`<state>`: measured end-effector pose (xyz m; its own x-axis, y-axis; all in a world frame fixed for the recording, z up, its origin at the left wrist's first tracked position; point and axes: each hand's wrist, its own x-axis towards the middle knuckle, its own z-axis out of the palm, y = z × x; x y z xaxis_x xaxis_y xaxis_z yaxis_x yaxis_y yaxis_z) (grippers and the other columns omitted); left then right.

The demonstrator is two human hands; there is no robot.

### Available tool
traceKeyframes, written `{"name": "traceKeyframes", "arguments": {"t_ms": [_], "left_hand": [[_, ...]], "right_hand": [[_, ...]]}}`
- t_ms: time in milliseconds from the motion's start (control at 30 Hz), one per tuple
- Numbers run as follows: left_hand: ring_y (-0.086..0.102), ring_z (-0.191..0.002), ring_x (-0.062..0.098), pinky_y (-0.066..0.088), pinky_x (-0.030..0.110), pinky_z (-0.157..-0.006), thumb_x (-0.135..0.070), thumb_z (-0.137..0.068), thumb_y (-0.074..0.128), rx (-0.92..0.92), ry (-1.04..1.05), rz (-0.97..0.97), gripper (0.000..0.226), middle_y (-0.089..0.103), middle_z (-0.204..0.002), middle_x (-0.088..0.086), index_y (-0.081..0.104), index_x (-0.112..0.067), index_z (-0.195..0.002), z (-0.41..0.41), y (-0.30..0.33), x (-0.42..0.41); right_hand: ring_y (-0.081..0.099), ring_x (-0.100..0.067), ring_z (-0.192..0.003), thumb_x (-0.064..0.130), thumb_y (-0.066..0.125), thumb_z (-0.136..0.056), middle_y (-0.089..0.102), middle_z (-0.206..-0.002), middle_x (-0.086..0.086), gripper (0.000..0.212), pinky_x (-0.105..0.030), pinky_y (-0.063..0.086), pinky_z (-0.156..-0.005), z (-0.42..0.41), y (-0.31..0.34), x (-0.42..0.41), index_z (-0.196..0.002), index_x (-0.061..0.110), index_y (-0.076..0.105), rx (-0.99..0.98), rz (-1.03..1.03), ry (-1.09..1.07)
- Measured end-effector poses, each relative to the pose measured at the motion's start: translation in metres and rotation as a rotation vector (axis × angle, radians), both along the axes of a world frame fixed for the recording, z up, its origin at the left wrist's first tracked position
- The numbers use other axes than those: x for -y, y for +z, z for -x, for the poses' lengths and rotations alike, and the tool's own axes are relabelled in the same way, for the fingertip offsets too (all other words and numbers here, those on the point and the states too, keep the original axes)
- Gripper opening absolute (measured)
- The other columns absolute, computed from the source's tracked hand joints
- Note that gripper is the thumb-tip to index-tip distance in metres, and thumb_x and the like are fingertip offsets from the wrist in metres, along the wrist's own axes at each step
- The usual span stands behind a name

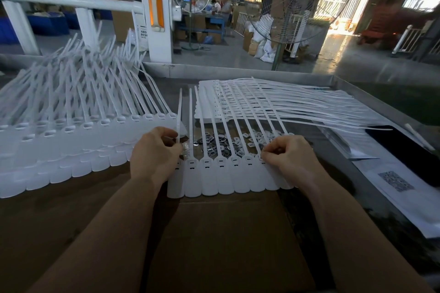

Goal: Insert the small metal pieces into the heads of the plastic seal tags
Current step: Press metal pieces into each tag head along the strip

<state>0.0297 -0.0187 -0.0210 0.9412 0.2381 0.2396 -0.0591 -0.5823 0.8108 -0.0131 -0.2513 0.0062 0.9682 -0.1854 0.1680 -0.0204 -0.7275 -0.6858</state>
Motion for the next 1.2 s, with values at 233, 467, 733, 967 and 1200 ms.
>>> {"name": "traceKeyframes", "arguments": {"t_ms": [233, 467, 733, 967, 1200], "left_hand": [[0.052, -0.087, 0.011, 0.044, 0.027, -0.075, -0.019, -0.084, 0.065, -0.006, -0.012, -0.008, 0.027, 0.065, -0.104, 0.001, 0.062, -0.019, -0.111, 0.000, 0.000, 0.000], [0.052, -0.083, 0.010, 0.041, 0.024, -0.070, -0.019, -0.084, 0.065, 0.002, -0.014, -0.025, 0.026, 0.066, -0.103, 0.001, 0.063, -0.018, -0.110, 0.000, 0.001, -0.001], [0.052, -0.083, 0.010, 0.042, 0.025, -0.073, -0.019, -0.084, 0.065, -0.010, -0.007, -0.032, 0.026, 0.067, -0.104, 0.002, 0.063, -0.019, -0.110, 0.001, 0.001, 0.000], [0.053, -0.084, 0.011, 0.043, 0.027, -0.075, -0.018, -0.083, 0.064, -0.021, -0.006, -0.017, 0.026, 0.066, -0.101, 0.000, 0.063, -0.020, -0.109, 0.002, 0.000, -0.001], [0.052, -0.084, 0.011, 0.042, 0.026, -0.073, -0.018, -0.084, 0.063, -0.017, -0.012, -0.006, 0.025, 0.060, -0.093, -0.005, 0.063, -0.019, -0.109, 0.003, 0.000, -0.002]], "right_hand": [[0.053, -0.003, -0.074, 0.015, 0.072, -0.079, 0.058, -0.079, 0.010, 0.013, -0.012, 0.037, -0.060, -0.001, 0.000, -0.001, -0.075, 0.023, 0.062, 0.010, -0.036, -0.018], [0.056, -0.007, -0.080, 0.017, 0.076, -0.075, 0.060, -0.085, 0.005, 0.016, -0.021, 0.046, -0.068, -0.005, -0.001, -0.002, -0.080, 0.022, 0.062, -0.028, -0.064, -0.060], [0.056, -0.008, -0.082, 0.017, 0.073, -0.078, 0.060, -0.086, 0.005, 0.014, -0.023, 0.047, -0.073, -0.003, -0.005, -0.002, -0.078, 0.023, 0.060, -0.012, -0.048, -0.043], [0.056, -0.002, -0.080, 0.016, 0.064, -0.085, 0.061, -0.082, 0.013, 0.009, -0.013, 0.040, -0.067, 0.000, -0.013, -0.001, -0.083, 0.024, 0.066, 0.098, -0.149, -0.073], [0.055, -0.009, -0.082, 0.020, 0.061, -0.087, 0.061, -0.096, 0.002, 0.010, -0.024, 0.047, -0.075, -0.004, -0.019, -0.008, -0.096, 0.020, 0.065, 0.176, 0.138, -0.114]]}}
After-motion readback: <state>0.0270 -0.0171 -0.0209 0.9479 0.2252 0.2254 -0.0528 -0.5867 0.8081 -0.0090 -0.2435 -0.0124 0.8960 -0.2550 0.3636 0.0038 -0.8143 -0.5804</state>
